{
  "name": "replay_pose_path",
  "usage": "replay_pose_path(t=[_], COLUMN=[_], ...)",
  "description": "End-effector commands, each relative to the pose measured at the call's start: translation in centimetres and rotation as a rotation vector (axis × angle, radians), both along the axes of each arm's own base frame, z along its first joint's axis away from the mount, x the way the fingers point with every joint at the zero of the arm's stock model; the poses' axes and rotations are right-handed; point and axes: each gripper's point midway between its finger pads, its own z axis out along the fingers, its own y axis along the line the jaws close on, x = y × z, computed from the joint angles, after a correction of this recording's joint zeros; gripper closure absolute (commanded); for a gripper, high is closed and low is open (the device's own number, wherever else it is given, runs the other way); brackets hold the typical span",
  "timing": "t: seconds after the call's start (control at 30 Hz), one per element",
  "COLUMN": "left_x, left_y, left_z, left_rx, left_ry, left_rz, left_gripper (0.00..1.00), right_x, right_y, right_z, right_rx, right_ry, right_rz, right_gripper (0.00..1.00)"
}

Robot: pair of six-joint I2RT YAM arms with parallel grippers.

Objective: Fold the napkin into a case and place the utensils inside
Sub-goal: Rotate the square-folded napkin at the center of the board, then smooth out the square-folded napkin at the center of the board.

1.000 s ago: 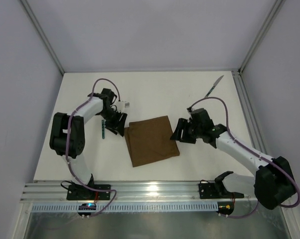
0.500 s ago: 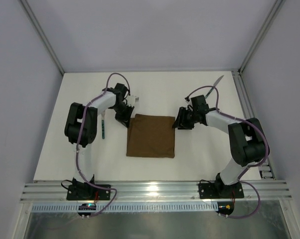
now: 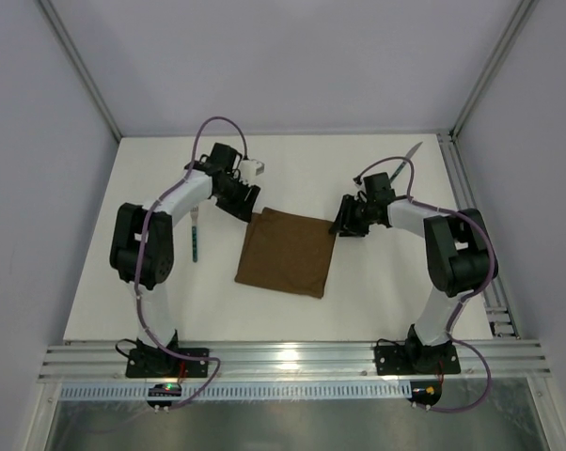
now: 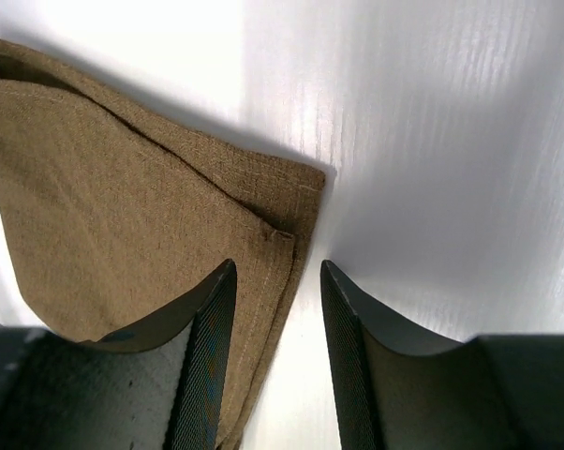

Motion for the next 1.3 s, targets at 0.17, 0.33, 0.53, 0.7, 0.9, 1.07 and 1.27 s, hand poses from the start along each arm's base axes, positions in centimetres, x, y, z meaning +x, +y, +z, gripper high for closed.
replay_pose_path(t=[0.17, 0.33, 0.53, 0.7, 0.9, 1.07, 1.27], left_x=[2.1, 3.3, 3.4, 3.7, 3.7, 3.1, 1.2], left_y=[-4.3, -5.2, -6.2, -6.7, -6.7, -6.7, -6.1], left_z=[0.7, 0.8, -0.2, -0.7, -0.7, 1.4, 2.8], left_rx=[-0.030, -0.053, -0.073, -0.087, -0.089, -0.112, -0.113], left_ry=[-0.169, -0.200, -0.181, -0.178, -0.173, -0.191, -0.148], left_rz=[-0.160, -0.161, -0.171, -0.155, -0.143, -0.143, -0.150], left_gripper=[0.43, 0.43, 0.43, 0.46, 0.88, 1.00, 1.00], right_x=[1.7, 1.7, 1.7, 1.5, 1.7, 2.4, 2.3], right_y=[-0.5, -0.1, 0.1, 0.2, 0.1, 0.2, 0.7], right_z=[-0.3, -0.8, -0.7, -1.4, -1.4, 0.5, 3.9], right_rx=[-0.060, -0.041, -0.030, -0.028, -0.030, -0.022, -0.013], right_ry=[-0.017, 0.012, 0.008, 0.023, 0.009, -0.046, -0.088], right_rz=[-0.004, 0.004, 0.011, 0.006, 0.006, 0.015, 0.093], right_gripper=[0.58, 0.69, 0.70, 0.71, 0.96, 0.96, 0.74])
